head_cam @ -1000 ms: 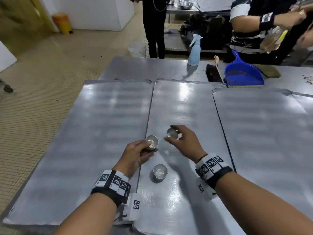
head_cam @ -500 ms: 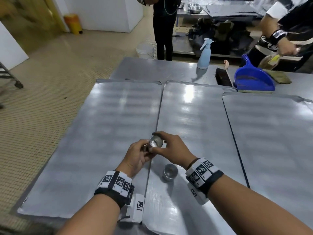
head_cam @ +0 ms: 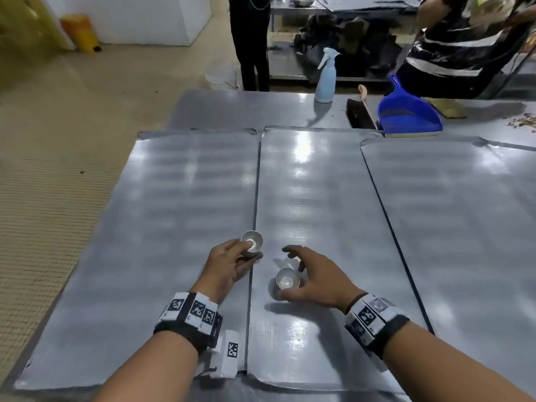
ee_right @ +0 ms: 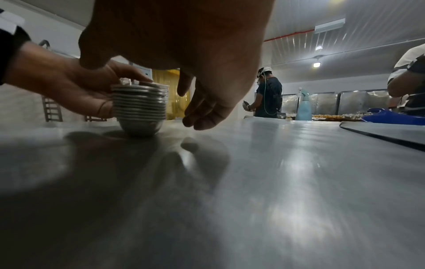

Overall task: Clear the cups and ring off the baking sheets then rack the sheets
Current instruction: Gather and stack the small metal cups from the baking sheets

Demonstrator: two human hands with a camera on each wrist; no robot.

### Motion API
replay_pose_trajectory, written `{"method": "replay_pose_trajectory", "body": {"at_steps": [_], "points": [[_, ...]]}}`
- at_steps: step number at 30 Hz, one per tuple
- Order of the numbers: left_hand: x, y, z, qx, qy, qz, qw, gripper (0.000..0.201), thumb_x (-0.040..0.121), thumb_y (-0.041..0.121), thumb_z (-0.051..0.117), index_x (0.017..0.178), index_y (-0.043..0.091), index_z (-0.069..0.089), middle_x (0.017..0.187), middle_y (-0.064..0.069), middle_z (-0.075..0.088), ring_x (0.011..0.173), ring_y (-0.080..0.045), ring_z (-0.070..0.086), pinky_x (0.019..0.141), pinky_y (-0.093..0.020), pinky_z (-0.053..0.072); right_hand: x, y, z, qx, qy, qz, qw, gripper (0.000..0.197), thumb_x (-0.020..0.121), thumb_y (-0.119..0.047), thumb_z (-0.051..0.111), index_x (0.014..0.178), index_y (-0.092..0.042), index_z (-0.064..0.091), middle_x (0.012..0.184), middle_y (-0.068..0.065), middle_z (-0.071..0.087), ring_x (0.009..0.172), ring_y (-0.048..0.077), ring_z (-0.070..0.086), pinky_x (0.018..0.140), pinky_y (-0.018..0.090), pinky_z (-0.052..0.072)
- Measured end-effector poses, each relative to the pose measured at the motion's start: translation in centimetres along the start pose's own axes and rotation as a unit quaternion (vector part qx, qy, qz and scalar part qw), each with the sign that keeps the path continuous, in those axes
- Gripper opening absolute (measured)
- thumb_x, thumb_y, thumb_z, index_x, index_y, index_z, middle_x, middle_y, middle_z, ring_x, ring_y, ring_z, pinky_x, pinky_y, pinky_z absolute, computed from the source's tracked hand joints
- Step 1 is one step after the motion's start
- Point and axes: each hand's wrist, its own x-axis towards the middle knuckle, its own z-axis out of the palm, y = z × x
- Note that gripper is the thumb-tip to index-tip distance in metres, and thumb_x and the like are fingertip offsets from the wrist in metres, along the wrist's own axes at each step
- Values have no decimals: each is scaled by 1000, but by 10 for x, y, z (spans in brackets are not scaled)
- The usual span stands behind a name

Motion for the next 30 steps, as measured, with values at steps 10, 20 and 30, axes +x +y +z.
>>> {"method": "replay_pose_trajectory", "body": {"at_steps": [10,20,30], "points": [[-26,-7,-11,34,45,0,998,19,97,7,57,115,7,62,105,-31,73,86,-38,76,75,-39,63,2,1,21,-107,-24,-10,994,42,70,-54,68,104,-34,54,100,-12,65,89,15,62,78,33,51],[-72,-34,14,134,-39,1,990,64,55,22,94,112,11,68,88,-10,74,81,-24,71,77,-42,55,-46,32,-1,-84,-14,33,996,35,73,-46,68,101,-30,54,96,-9,67,87,17,61,74,31,48],[-84,-84,100,281,-66,125,949,37,74,6,86,106,12,68,90,-6,74,74,-16,69,71,-32,58,-125,81,-53,-49,71,82,993,43,75,-41,72,111,-24,58,99,-4,69,89,18,63,77,32,50]]}}
